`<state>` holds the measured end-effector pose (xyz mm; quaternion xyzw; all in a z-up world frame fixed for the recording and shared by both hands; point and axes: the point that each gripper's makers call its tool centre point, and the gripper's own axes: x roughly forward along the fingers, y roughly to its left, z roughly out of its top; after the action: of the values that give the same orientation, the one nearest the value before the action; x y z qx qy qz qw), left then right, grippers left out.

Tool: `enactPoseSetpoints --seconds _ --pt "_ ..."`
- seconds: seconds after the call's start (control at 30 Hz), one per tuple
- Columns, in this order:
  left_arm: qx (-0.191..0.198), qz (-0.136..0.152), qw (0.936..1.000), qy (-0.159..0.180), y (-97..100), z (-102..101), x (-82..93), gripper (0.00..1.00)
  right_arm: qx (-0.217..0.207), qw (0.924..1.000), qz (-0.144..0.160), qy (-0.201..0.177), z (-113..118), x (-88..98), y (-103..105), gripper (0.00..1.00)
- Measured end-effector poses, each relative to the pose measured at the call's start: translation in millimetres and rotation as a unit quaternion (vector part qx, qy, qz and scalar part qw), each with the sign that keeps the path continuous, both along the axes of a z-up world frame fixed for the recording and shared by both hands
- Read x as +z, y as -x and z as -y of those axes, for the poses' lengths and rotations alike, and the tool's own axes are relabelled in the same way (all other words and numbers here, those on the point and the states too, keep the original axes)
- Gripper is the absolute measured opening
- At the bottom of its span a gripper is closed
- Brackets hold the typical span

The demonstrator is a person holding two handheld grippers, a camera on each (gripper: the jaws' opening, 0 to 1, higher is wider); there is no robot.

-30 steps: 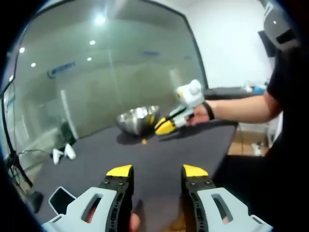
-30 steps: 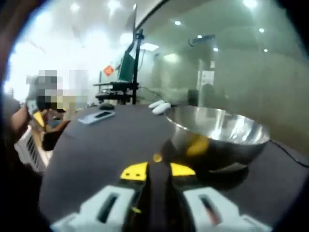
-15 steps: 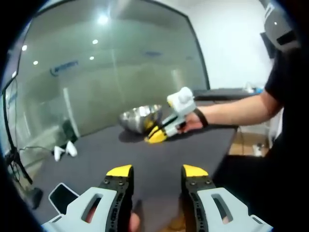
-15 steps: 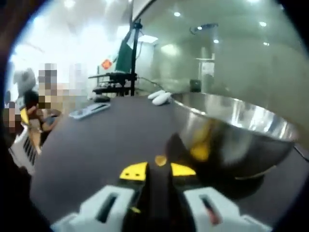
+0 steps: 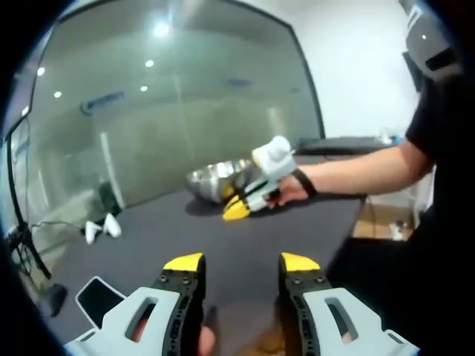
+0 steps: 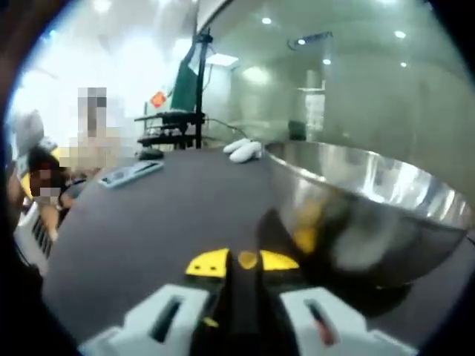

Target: Pick up the QQ candy scattered on the table and place it into the stainless steel bowl on the table

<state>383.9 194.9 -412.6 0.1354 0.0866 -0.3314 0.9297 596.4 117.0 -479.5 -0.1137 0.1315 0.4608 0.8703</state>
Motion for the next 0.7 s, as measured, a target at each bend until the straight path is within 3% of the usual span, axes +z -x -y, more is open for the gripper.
enactPoseSetpoints --seconds 0.5,0.7 --pt "-0.002 -0.008 1.0 -0.006 -0.2 -1 -4.6 0.41 0.011 0.9999 -0.005 -0.008 -3 1.0 3 0.09" --pt "-0.002 -0.005 1.0 -0.005 -1.0 0 -1.9 0.41 0.016 0.9998 0.001 -0.008 -3 9.1 14 0.09"
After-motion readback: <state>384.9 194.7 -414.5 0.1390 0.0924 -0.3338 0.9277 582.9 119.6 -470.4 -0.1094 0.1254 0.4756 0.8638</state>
